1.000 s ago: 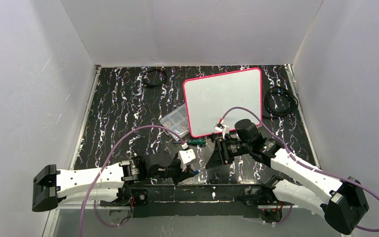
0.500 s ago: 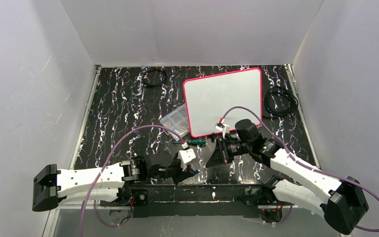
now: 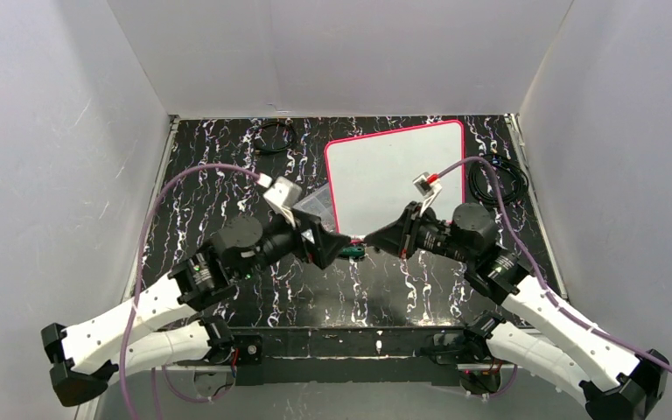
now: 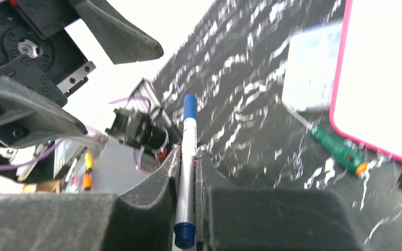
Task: Write a sentence on the whiteboard
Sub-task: Open the whiteboard marker at the center of the board.
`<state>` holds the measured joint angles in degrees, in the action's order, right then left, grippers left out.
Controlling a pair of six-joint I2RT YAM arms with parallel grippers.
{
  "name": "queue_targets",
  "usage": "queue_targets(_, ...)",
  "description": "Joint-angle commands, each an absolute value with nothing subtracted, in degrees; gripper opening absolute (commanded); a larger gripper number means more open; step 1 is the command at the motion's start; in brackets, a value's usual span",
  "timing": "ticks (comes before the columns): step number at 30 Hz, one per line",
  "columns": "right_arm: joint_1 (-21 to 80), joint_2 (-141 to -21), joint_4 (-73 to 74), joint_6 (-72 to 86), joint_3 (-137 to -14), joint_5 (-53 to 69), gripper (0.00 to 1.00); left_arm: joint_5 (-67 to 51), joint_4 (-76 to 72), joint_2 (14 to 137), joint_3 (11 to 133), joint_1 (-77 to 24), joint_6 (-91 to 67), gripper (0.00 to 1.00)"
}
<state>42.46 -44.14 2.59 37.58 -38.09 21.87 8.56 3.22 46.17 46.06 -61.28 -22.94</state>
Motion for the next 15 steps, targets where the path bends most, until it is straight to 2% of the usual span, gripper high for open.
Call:
queue_targets(1,42.5,-42.0,-11.2,36.2,-40.6,15.1,0.01,1.3,8.3,46.1,52.0,-55.4,-31.1,0.98)
queue_targets(7,42.4,-44.4,-19.9,38.6,-41.0,19.3,0.01,-10.1,2.5,47.5,51.9,-50.4,-37.5,0.98)
queue_targets(15,42.4,-45.3,-29.9,44.0,-38.1,25.3,0.01,-13.0,-2.8,45.8,47.9,-47.8,-42.9,0.98)
